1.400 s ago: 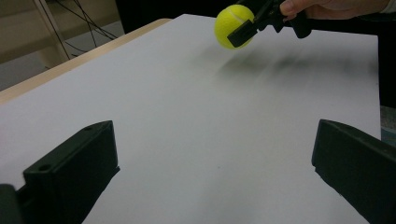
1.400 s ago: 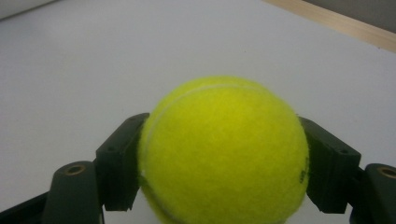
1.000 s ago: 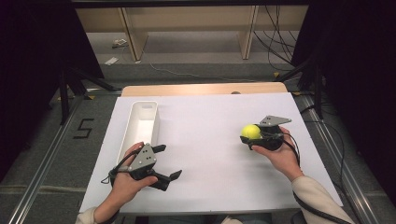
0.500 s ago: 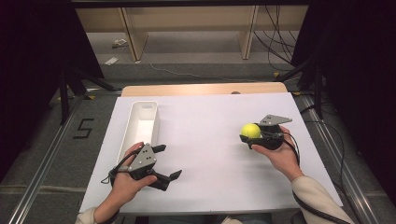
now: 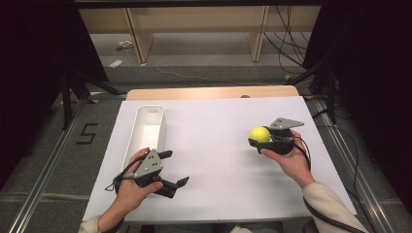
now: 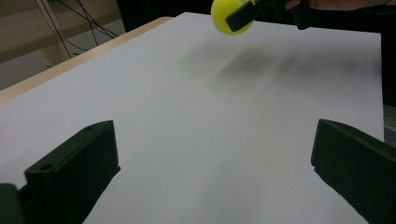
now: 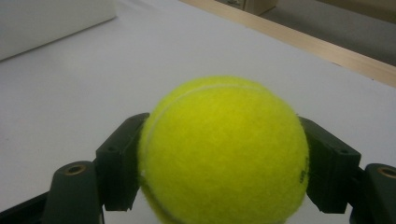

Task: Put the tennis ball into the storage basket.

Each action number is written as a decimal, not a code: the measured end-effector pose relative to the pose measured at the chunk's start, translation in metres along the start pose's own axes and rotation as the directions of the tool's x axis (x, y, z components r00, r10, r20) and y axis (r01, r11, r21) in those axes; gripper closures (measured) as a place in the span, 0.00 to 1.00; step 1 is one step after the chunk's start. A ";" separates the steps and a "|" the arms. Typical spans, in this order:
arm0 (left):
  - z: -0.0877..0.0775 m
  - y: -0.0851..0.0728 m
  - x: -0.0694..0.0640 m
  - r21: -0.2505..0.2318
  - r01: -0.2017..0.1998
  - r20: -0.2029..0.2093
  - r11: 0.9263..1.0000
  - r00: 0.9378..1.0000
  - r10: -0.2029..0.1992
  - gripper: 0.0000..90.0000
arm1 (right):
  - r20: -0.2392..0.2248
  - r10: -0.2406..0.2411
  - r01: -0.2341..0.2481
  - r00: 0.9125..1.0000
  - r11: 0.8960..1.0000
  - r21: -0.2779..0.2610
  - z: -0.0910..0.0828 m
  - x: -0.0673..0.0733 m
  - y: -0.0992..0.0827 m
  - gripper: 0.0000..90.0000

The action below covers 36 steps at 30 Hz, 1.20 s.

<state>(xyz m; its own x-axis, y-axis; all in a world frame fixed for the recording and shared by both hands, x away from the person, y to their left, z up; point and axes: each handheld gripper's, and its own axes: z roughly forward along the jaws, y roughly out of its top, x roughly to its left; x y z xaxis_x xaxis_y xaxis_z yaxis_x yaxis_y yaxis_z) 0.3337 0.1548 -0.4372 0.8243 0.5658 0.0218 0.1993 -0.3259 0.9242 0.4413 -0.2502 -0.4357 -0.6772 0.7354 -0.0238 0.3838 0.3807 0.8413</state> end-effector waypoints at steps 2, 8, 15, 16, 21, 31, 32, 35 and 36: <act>0.000 0.000 0.000 0.001 -0.001 -0.001 1.000 1.000 0.001 0.00 | -0.002 0.000 0.000 1.000 1.000 -0.003 0.000 0.000 0.001 0.29; 0.000 0.000 0.000 0.003 -0.003 0.001 1.000 1.000 0.003 0.00 | -0.009 -0.006 0.006 1.000 1.000 -0.008 0.002 0.003 0.004 0.29; 0.000 0.000 0.000 0.002 -0.002 0.000 1.000 1.000 0.002 0.00 | -0.017 -0.008 0.008 1.000 1.000 -0.014 0.005 0.006 0.006 0.29; 0.000 0.000 0.000 0.004 -0.002 0.001 1.000 1.000 0.002 0.00 | -0.018 -0.009 0.008 1.000 1.000 -0.017 0.006 0.007 0.007 0.29; 0.000 0.000 0.000 0.003 -0.003 0.000 1.000 1.000 0.003 0.00 | -0.025 -0.010 0.009 1.000 1.000 -0.013 0.008 0.009 0.008 0.29; 0.000 0.000 0.000 0.002 -0.005 -0.001 1.000 1.000 0.005 0.00 | -0.037 -0.018 0.017 0.999 1.000 -0.019 0.013 0.013 0.012 0.29; 0.000 0.000 0.000 0.002 -0.005 0.000 1.000 1.000 0.005 0.00 | -0.037 -0.018 0.017 0.999 1.000 -0.019 0.013 0.013 0.012 0.29; 0.000 0.000 0.000 0.002 -0.004 0.000 1.000 1.000 0.004 0.00 | -0.040 -0.018 0.017 0.999 1.000 -0.023 0.014 0.015 0.014 0.29; 0.000 0.000 0.000 0.002 -0.004 -0.001 1.000 1.000 0.004 0.00 | -0.042 -0.021 0.020 0.999 0.999 -0.024 0.014 0.015 0.014 0.29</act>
<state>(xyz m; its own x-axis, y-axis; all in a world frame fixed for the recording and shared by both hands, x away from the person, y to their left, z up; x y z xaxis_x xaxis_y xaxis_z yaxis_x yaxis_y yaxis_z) 0.3335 0.1549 -0.4371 0.8247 0.5650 0.0258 0.1970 -0.3296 0.9233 0.4456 -0.2259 -0.4317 -0.7108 0.7031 -0.0194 0.3546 0.3820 0.8534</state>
